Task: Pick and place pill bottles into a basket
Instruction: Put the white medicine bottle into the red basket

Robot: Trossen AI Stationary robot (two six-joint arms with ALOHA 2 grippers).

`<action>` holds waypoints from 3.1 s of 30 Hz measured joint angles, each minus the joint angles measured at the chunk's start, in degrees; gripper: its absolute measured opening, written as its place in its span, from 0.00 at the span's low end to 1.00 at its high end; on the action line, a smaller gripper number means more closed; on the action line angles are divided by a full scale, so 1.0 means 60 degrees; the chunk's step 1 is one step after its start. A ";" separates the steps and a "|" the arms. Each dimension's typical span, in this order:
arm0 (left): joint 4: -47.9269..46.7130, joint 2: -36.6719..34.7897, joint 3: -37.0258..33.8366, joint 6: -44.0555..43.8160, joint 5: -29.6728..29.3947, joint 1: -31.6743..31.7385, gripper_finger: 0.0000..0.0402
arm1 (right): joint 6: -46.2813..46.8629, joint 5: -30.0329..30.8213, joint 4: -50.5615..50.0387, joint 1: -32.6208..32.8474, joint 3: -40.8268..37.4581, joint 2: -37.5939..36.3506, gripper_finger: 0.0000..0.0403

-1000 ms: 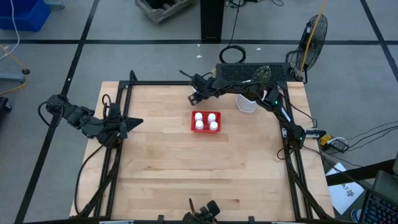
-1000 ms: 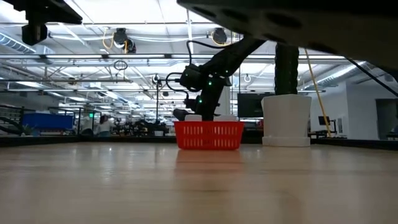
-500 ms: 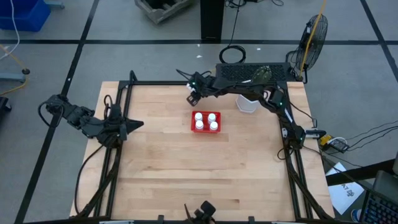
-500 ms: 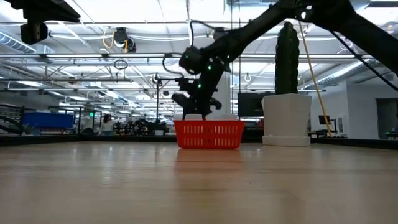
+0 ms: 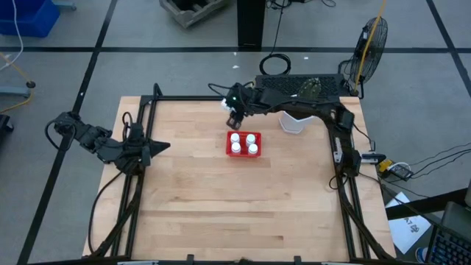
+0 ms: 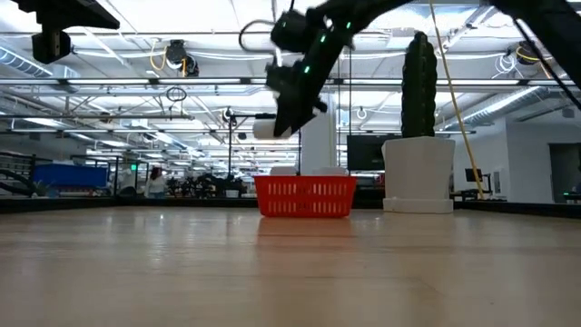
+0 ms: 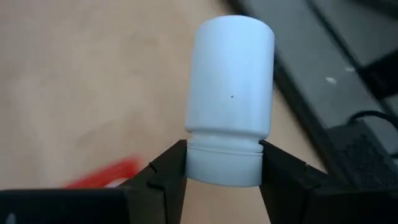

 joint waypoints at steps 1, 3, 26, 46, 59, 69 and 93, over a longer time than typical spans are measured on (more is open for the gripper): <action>0.0093 0.0058 0.0000 0.0124 -0.0030 0.0004 0.03 | -0.0186 -0.0189 -0.0242 0.0158 0.0000 -0.0178 0.38; 0.0169 0.0205 0.0000 0.0549 -0.0036 0.0005 0.07 | -0.0630 -0.0434 -0.0439 0.0542 0.0011 -0.0566 0.38; 0.6945 0.5331 -0.0007 -0.0063 0.3342 0.2709 0.77 | -0.0998 -0.0863 -0.1842 0.4255 0.0007 -0.1659 0.38; 0.9785 0.7366 -0.0007 -0.0780 0.4982 0.2597 0.77 | -0.0171 -0.0102 -0.1259 0.4990 0.0007 -0.1659 0.38; 0.9727 0.7367 -0.0007 -0.0522 0.5086 0.2605 0.43 | -0.0141 -0.0116 -0.1251 0.5023 0.0007 -0.1662 0.39; 0.9909 0.6996 -0.0007 0.0123 0.5253 0.2667 0.43 | 0.0304 -0.0121 -0.1047 0.5023 -0.0011 -0.2164 0.46; 1.1257 0.4991 -0.0015 0.2561 0.3983 0.2734 0.43 | 0.4750 -0.1571 0.2624 0.4242 0.0000 -0.3419 0.70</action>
